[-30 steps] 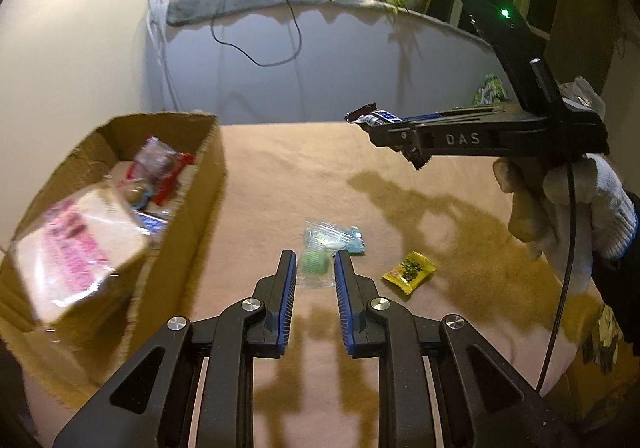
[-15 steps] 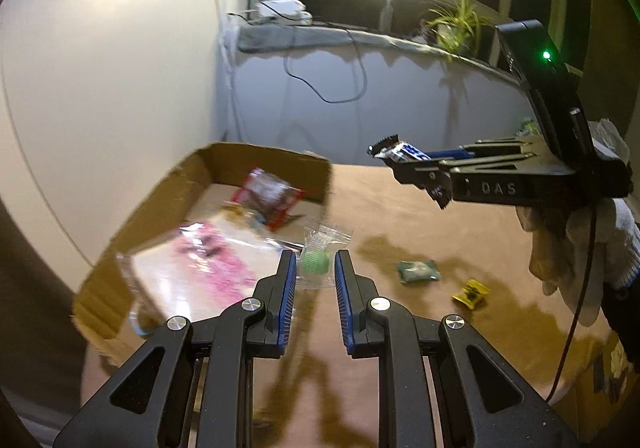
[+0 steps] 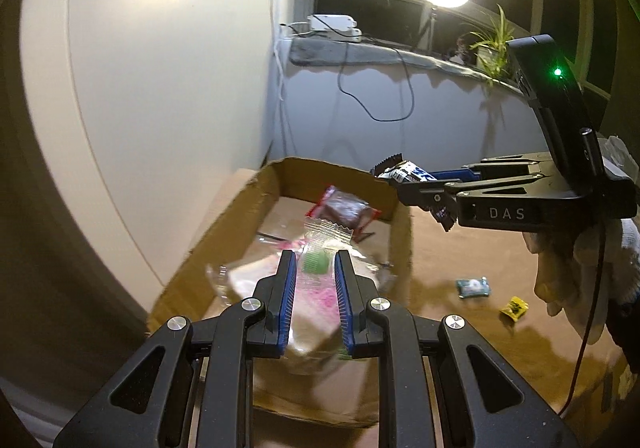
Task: Organize snacks
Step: 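Carry the chocolate bar into the box and open the right tool, then move both open tools back toward the teal mint and yellow candy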
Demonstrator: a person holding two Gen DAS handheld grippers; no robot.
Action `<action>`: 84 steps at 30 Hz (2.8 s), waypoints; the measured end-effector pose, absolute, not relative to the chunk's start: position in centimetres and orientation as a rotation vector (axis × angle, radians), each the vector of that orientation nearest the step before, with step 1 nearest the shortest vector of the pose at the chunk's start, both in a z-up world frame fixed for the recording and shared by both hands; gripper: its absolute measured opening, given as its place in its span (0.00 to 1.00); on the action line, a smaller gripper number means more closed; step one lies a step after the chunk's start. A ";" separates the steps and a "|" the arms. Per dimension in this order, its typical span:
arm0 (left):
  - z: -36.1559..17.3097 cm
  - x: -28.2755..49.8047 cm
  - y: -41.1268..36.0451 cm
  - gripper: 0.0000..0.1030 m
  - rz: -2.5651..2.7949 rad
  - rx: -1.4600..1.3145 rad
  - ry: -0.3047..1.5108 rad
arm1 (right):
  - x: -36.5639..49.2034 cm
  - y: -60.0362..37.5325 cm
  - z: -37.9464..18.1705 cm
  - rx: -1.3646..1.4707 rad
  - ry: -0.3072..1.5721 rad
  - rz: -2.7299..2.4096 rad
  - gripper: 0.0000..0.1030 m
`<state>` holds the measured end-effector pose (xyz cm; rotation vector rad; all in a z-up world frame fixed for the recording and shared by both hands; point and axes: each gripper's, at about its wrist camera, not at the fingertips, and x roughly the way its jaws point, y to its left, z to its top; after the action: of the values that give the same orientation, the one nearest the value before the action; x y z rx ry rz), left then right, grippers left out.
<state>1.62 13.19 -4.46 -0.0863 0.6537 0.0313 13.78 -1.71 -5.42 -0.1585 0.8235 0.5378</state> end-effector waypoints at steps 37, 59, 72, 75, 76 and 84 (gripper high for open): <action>-4.6 2.1 17.1 0.36 0.147 -0.105 0.633 | 15.1 2.0 -5.4 -0.185 0.814 0.588 0.51; -2.4 0.0 13.3 0.57 0.108 -0.061 0.580 | 10.6 -2.0 -2.2 -0.198 0.718 0.508 0.80; -3.4 0.9 5.7 0.57 -0.049 -0.029 0.614 | 5.0 -10.8 -4.5 -0.165 0.758 0.421 0.80; -4.0 1.3 3.8 0.57 -0.088 -0.020 0.635 | 3.9 -12.1 -5.8 -0.168 0.781 0.417 0.80; -4.3 1.4 3.4 0.56 -0.098 -0.023 0.643 | 3.5 -12.5 -6.5 -0.176 0.796 0.421 0.80; -7.3 2.9 0.5 0.45 -0.172 -0.025 0.742 | 1.6 -13.9 -11.0 -0.271 0.867 0.460 0.80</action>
<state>2.89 0.48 -7.33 -0.0254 0.7423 -0.1719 1.64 -13.92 -10.96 -0.2713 0.8672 0.4598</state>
